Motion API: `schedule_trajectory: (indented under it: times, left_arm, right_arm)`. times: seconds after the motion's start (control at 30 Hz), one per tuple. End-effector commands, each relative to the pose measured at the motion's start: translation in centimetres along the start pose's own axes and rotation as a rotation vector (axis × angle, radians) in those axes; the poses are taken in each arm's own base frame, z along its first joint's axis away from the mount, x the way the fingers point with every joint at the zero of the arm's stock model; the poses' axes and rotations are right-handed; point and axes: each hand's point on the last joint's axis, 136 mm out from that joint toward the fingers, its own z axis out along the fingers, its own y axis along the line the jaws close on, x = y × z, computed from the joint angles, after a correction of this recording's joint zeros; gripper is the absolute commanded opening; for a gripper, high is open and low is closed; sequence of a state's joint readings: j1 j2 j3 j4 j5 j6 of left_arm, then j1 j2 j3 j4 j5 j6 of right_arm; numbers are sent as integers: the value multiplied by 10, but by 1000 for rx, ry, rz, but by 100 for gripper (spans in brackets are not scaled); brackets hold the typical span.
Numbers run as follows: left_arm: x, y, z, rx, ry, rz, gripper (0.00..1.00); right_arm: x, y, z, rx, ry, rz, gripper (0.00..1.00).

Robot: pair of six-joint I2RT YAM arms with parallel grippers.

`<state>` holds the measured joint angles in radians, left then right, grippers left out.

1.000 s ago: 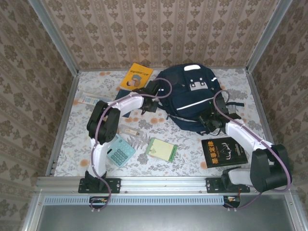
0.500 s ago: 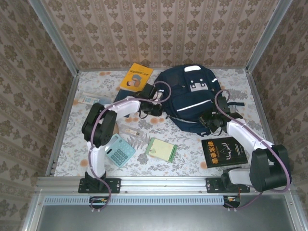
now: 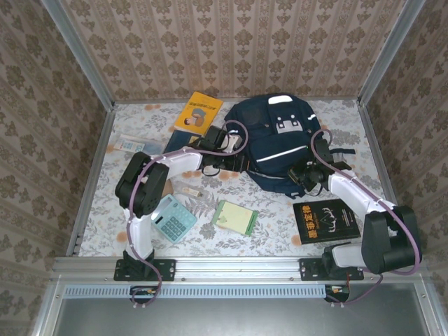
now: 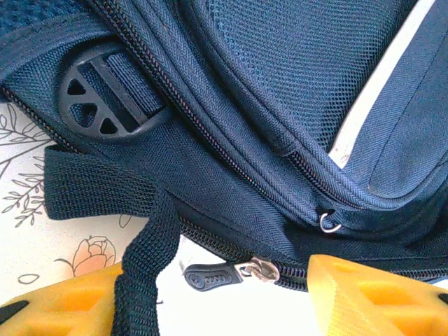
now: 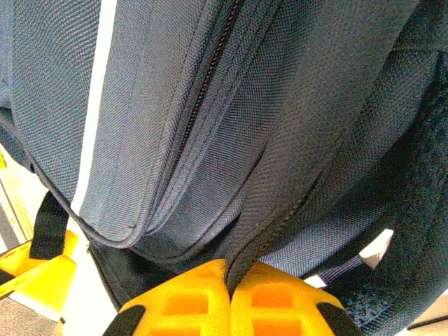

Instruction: Pack the student bag

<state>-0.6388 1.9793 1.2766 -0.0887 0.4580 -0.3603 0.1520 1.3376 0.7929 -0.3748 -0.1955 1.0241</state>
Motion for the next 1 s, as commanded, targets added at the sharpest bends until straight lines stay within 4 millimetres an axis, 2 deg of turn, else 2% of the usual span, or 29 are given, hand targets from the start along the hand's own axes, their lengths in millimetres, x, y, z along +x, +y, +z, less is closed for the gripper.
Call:
schedule_trajectory:
  times: [0.0,0.2,0.67,0.8,0.97]
  left_arm:
    - [-8,-17,-3,57,-24,7,60]
    - [3,-12,12,68,14,-20,61]
    - [25,-23,24,143,75,-39,63]
    - [26,-36,24,221,94,-49,61]
    - [29,-33,21,222,89,-68,55]
  right_arm:
    - [-4,19,-8,-59,-2,-18,0]
    - [-5,21,-9,-63,-2,-26,0]
    - [-12,37,-10,-92,-3,-34,0]
    - [-10,35,-8,-88,3,-28,0]
    - [-10,35,-8,-89,3,-27,0]
